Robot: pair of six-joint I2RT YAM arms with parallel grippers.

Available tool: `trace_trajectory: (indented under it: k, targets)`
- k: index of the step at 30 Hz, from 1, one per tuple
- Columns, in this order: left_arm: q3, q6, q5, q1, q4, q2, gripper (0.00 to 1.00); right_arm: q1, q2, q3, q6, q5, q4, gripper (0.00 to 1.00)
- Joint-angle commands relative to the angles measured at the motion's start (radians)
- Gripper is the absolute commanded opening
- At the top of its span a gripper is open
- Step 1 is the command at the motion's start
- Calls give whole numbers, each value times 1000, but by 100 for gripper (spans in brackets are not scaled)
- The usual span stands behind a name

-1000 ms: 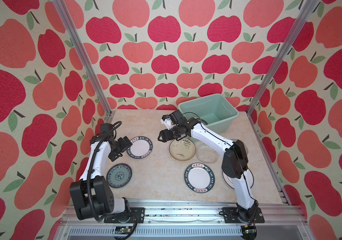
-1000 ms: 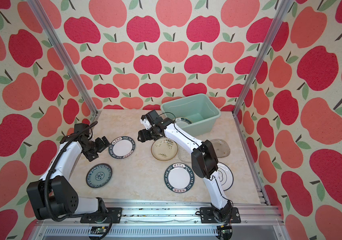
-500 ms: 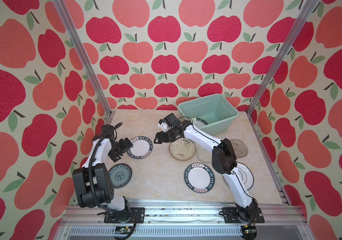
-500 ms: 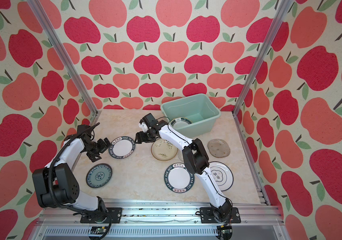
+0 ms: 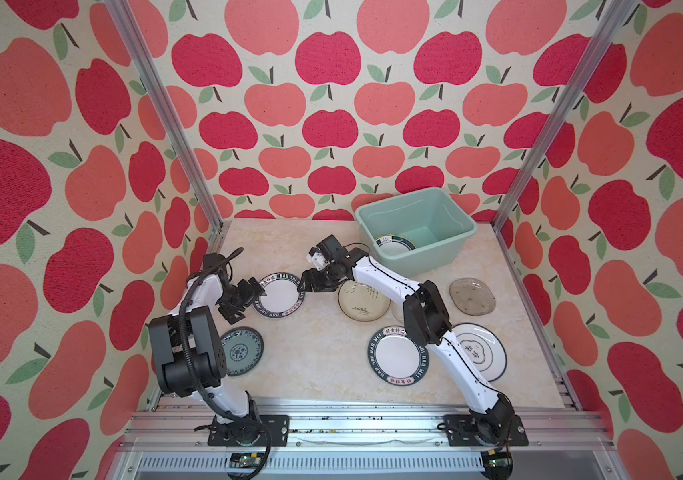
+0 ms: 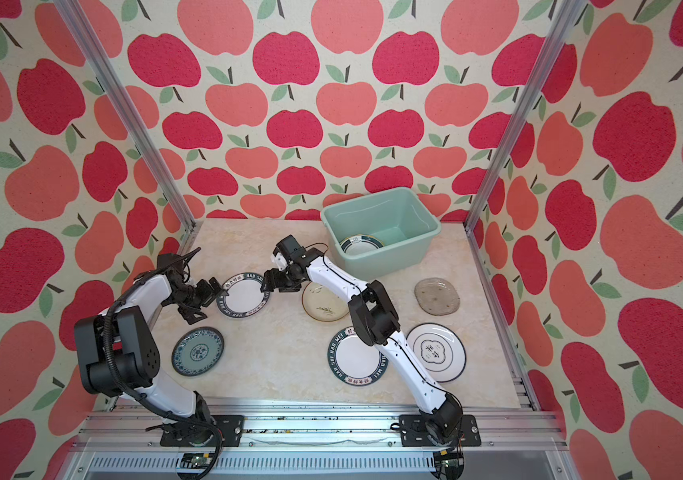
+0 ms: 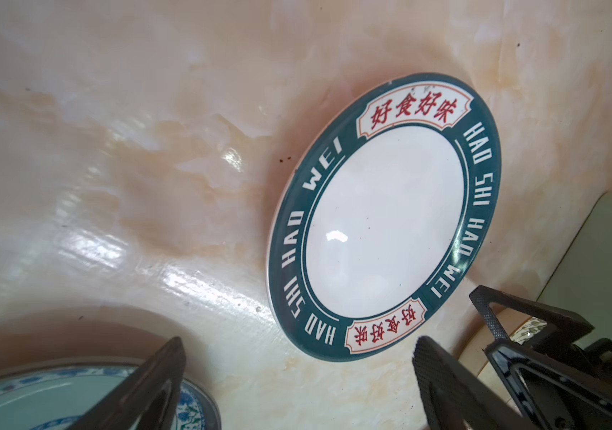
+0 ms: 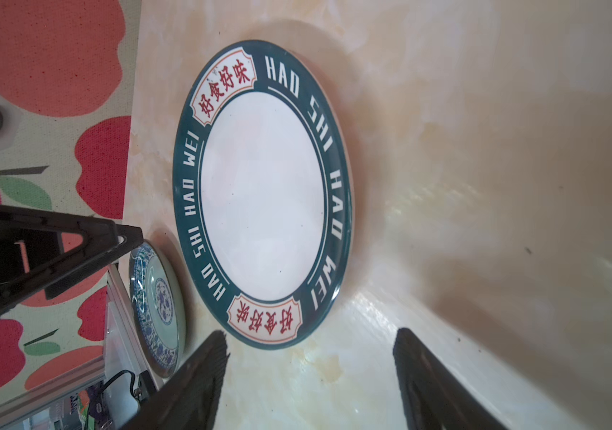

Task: Place the plates into the plastic bin on the countertop
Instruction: 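Move both grippers to the green-rimmed HAO SHI HAO WEI plate's opposite edges, then lift the green-rimmed plate on edge with the right gripper while the left gripper withdraws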

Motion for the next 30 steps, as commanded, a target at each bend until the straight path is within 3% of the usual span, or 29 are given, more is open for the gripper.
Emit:
trace_trajectory:
  k: [1,16,30]
  targets:
    - [-2,28,45,15,68,33,97,3,44,43,63,-23,36,73]
    - [-5,60,207,23,235,144,90,5,118,50,168,-119,174,62]
    - [-21,67,282,20,276,162,83,8,127,60,211,-152,252,33]
